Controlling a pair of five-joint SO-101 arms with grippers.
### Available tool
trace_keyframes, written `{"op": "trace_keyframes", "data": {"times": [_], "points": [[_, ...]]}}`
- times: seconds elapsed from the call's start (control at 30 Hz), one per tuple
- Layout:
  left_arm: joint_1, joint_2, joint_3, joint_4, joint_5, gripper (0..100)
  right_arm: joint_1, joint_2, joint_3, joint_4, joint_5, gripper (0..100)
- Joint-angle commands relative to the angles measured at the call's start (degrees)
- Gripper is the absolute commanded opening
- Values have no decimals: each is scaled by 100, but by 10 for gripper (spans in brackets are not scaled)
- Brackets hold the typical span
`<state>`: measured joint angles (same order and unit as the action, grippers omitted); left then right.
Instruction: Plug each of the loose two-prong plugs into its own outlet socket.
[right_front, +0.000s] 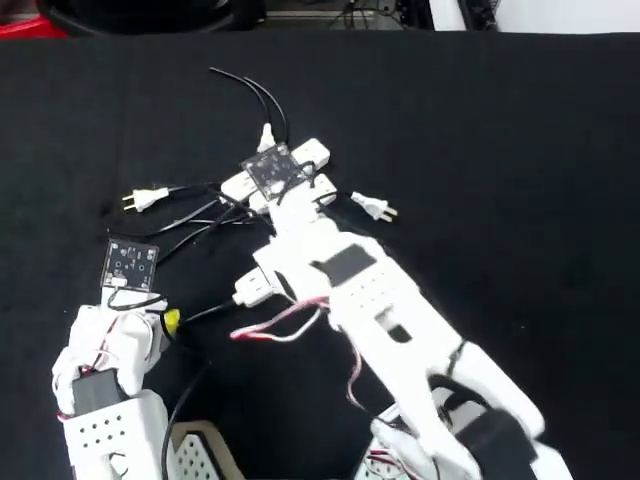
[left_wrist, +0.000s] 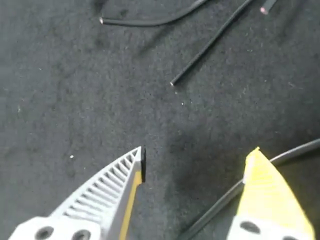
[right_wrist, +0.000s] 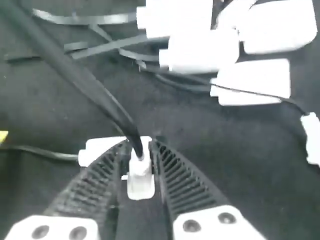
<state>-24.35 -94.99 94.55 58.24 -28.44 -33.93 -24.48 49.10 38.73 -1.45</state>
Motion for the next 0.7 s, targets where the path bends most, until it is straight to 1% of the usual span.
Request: {"op": "trace_keyframes", "data": {"times": [0.0,0.07,0.17,0.27,0.37,0.57,0.6,0.67], "points": [[4,-44,-31,18,-62,315,-97,-409,699,-1046,18,11],[4,-44,-31,18,-62,315,-97,-338,1218,-1793,18,11],[4,-44,-31,18,-62,315,-97,-180,1789,-2620,18,11],[4,-44,-31,18,-62,315,-97,-136,2158,-3244,26,11],[4,-44,-31,18,-62,315,-97,-136,2316,-3631,44,11],[22,-44,-31,18,-62,315,-97,-207,2193,-3631,53,11],[66,-44,-22,18,-62,315,-97,-286,2088,-3402,53,11],[92,-44,-22,18,-62,315,-97,-505,1754,-2620,26,11]]}}
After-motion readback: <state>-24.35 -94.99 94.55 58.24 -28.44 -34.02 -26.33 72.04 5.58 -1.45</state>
